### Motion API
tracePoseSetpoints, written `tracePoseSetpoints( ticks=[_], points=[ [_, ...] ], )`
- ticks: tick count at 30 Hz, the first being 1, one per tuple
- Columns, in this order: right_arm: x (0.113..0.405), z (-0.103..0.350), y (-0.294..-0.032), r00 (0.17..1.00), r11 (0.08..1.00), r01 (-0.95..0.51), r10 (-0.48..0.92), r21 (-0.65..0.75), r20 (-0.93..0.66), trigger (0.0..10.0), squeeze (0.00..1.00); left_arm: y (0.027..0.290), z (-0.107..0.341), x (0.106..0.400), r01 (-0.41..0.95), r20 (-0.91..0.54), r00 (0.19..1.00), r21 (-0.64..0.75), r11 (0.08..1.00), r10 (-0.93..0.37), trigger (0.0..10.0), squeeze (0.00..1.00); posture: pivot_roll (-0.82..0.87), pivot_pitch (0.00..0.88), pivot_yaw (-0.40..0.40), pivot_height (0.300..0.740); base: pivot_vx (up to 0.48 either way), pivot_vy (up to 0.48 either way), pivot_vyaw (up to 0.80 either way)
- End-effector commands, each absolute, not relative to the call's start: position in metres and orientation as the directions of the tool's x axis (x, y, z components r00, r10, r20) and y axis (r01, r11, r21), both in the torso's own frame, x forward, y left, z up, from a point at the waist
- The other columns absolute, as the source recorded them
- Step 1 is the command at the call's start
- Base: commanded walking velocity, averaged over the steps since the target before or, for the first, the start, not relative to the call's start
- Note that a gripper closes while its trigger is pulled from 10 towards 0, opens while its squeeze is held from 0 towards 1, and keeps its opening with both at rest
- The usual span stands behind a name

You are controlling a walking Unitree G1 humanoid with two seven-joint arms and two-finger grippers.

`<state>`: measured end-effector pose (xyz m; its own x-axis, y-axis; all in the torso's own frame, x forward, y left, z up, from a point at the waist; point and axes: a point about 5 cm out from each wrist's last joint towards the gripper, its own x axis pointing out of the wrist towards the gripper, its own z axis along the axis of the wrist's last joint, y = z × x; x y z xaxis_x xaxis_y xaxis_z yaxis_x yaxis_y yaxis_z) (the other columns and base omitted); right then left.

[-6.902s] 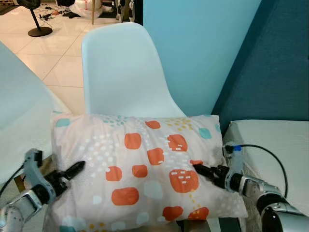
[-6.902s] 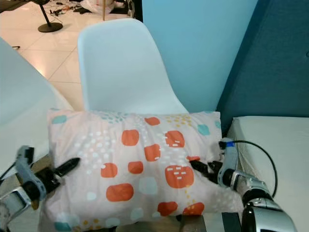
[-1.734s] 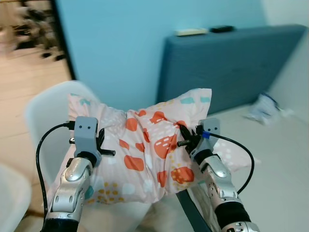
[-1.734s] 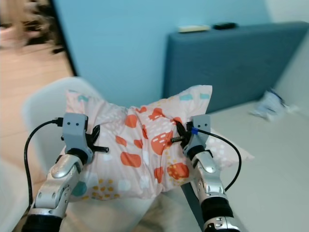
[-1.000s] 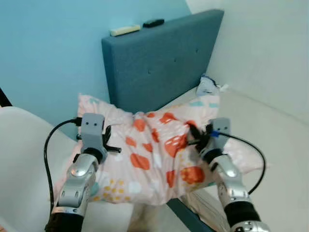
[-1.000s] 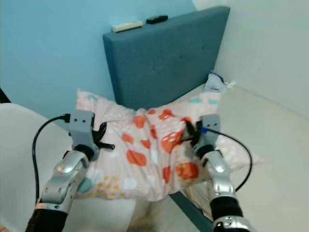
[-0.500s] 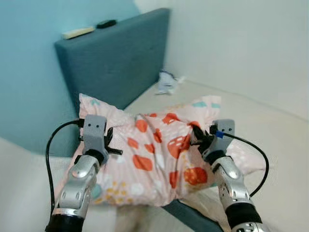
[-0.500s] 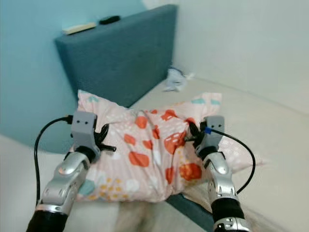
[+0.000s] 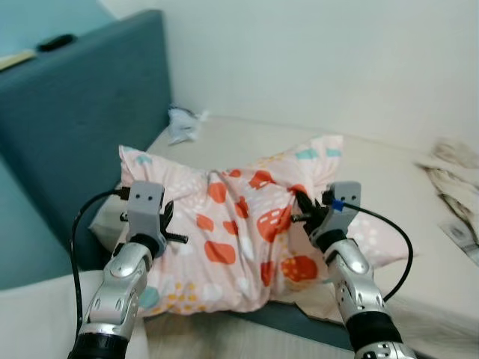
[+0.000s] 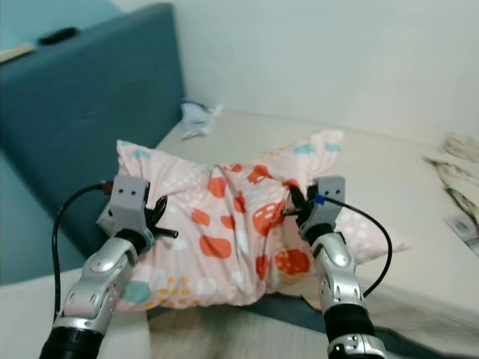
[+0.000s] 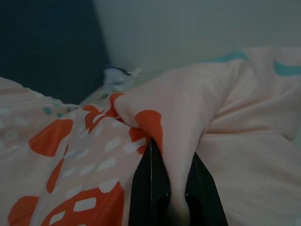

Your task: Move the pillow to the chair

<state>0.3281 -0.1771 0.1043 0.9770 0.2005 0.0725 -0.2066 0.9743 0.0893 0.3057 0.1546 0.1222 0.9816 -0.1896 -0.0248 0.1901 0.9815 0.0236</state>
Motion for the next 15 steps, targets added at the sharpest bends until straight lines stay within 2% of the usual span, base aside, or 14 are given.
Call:
tracePoseSetpoints(
  ticks=[1, 6, 15],
  points=[
    [0.330, 0.114, -0.178, 0.972, 0.973, -0.212, 0.201, 0.090, 0.118, 10.0, 0.00, 0.149, 0.123, 0.307, 0.208, -0.033, 0.978, 0.030, 0.978, -0.207, 10.0, 0.00, 0.00, 0.058, -0.018, 0.740, 0.000, 0.000, -0.80],
    [0.330, 0.113, -0.179, 0.974, 0.974, -0.206, 0.194, 0.098, 0.113, 10.0, 0.00, 0.156, 0.105, 0.308, 0.156, -0.149, 0.978, 0.064, 0.986, -0.145, 10.0, 0.00, -0.01, 0.055, -0.014, 0.740, 0.000, 0.000, -0.80],
    [0.329, 0.109, -0.180, 0.975, 0.972, -0.207, 0.196, 0.108, 0.101, 10.0, 0.00, 0.152, 0.099, 0.306, 0.169, -0.181, 0.971, 0.059, 0.984, -0.156, 10.0, 0.00, -0.01, 0.045, -0.020, 0.740, 0.000, 0.000, -0.80]
  ],
)
